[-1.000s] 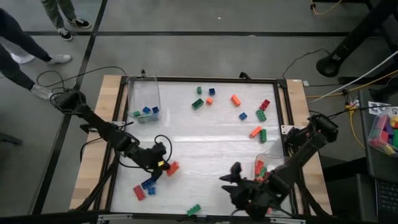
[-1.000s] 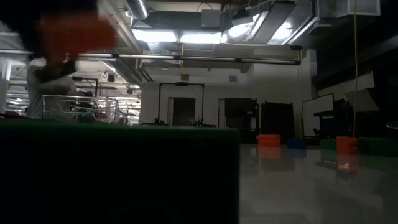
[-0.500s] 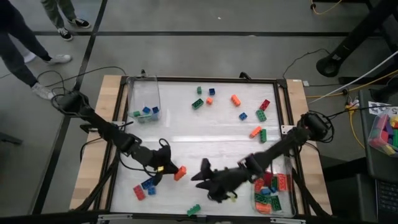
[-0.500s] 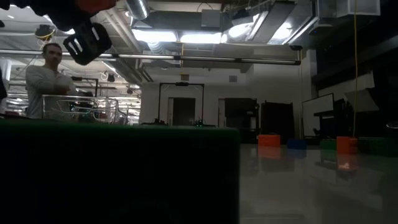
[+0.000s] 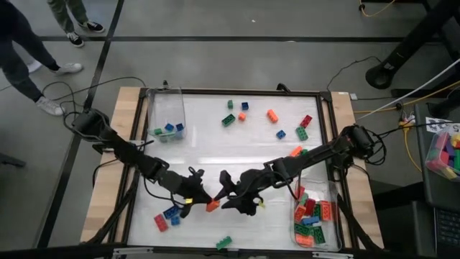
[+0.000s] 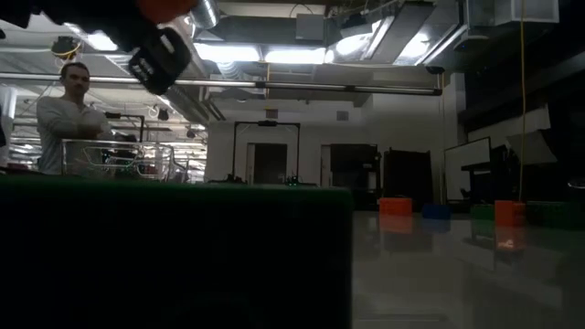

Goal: Sort blocks by size
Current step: Put the 8 stud orange game piece into the bottom transparent bin, then put the 4 stud blue game piece into the top transparent bin

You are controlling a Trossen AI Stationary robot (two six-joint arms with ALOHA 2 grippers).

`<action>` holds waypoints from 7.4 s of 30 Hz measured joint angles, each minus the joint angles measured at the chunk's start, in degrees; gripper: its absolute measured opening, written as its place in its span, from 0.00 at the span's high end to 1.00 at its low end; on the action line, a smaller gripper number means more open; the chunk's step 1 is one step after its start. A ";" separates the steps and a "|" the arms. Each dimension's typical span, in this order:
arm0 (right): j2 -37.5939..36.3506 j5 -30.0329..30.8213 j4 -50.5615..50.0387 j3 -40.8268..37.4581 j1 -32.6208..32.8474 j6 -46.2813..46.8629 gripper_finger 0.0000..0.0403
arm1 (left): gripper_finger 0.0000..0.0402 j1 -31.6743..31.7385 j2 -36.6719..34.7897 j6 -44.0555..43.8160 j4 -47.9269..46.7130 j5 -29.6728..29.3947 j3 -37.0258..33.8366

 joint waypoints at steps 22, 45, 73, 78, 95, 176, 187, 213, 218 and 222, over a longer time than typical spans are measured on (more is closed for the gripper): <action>0.00 -1.66 -1.34 0.02 -0.24 0.70 0.57 | 1.00 2.64 0.37 2.63 -0.39 4.24 5.63; -0.57 -3.22 -2.81 0.02 -0.17 5.01 0.75 | 0.56 3.34 0.16 8.72 -1.04 2.11 5.63; -13.74 10.00 -61.42 -0.03 25.73 81.79 0.73 | 0.51 3.71 -2.82 8.64 -21.44 2.84 5.65; -13.65 11.09 -69.55 -0.02 31.77 96.12 0.73 | 0.51 3.71 -2.82 8.64 -21.48 2.86 5.65; -13.03 10.45 -72.91 -0.18 37.70 117.75 0.70 | 0.51 3.76 -2.80 5.20 -30.17 2.36 5.60; -9.88 8.33 -41.27 -28.39 -47.43 67.65 0.51 | 0.51 3.75 -2.23 13.18 -30.79 -0.66 5.60; -8.57 7.49 -37.94 -28.35 -47.39 67.45 0.66 | 0.51 3.75 -2.23 10.08 -30.73 -0.66 5.60; -9.40 -21.78 27.85 -28.37 -28.35 77.12 0.62 | 0.51 3.78 -2.28 20.66 -23.63 -37.03 5.58; -9.42 -18.53 32.92 -28.37 -25.32 77.05 0.63 | 0.51 4.12 -2.28 29.75 -14.01 -38.37 5.58; -9.44 -16.82 33.05 -28.37 -23.85 77.05 0.63 | 0.51 4.79 -2.28 34.21 -8.89 -38.38 5.58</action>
